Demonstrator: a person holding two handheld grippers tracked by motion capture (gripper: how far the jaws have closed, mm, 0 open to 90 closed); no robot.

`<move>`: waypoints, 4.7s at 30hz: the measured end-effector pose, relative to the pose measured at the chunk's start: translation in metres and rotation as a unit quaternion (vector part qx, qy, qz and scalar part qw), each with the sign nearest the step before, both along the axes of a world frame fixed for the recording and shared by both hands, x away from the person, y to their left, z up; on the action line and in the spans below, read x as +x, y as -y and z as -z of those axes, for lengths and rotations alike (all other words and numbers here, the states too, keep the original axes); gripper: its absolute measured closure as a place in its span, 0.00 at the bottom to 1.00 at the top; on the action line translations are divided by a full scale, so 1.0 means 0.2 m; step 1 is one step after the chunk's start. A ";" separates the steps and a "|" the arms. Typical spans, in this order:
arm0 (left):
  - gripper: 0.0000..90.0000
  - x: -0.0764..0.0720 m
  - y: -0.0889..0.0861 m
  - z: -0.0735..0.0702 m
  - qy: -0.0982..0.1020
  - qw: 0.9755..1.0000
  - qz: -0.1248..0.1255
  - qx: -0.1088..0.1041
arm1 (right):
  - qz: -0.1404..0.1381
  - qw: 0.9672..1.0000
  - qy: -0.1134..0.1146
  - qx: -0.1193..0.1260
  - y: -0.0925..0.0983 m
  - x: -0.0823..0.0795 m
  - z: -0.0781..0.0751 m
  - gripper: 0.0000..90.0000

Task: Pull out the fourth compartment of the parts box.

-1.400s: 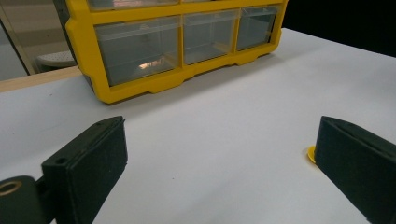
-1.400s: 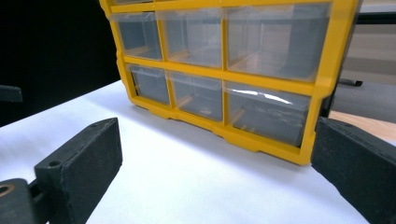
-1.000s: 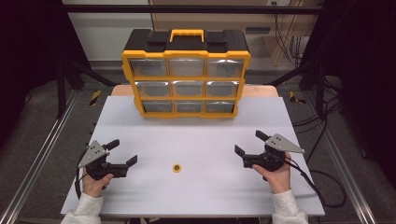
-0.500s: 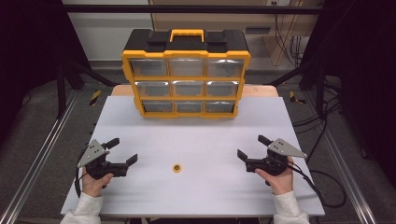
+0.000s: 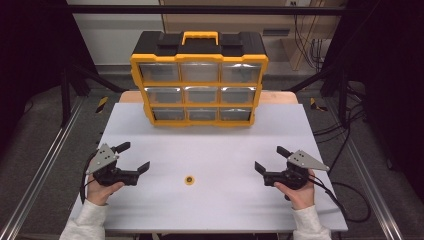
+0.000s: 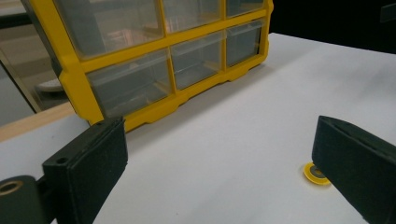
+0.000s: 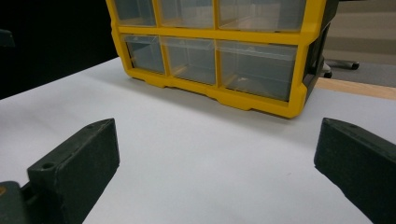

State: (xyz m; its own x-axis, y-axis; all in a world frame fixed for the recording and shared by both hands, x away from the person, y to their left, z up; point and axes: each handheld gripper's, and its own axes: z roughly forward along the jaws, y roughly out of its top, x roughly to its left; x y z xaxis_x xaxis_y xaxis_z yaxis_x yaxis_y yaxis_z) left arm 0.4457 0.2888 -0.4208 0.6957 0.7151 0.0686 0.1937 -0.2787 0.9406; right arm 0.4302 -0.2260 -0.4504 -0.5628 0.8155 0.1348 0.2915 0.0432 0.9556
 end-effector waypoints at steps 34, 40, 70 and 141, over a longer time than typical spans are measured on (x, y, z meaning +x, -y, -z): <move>0.04 0.33 0.25 -0.31 0.151 0.965 0.083 0.197 | -0.003 1.000 0.004 0.006 0.01 -0.01 -0.02 0.01; 0.03 0.39 0.27 -0.34 0.183 0.951 0.084 0.234 | -0.004 1.000 0.004 0.005 0.01 -0.01 -0.01 0.01; 0.06 0.68 0.38 -0.34 0.247 0.892 0.094 0.368 | -0.003 1.000 0.002 0.004 0.02 -0.01 -0.01 0.01; 0.82 0.81 0.41 -0.18 0.389 0.767 0.043 0.509 | -0.005 1.000 0.005 0.009 0.02 -0.01 -0.02 0.01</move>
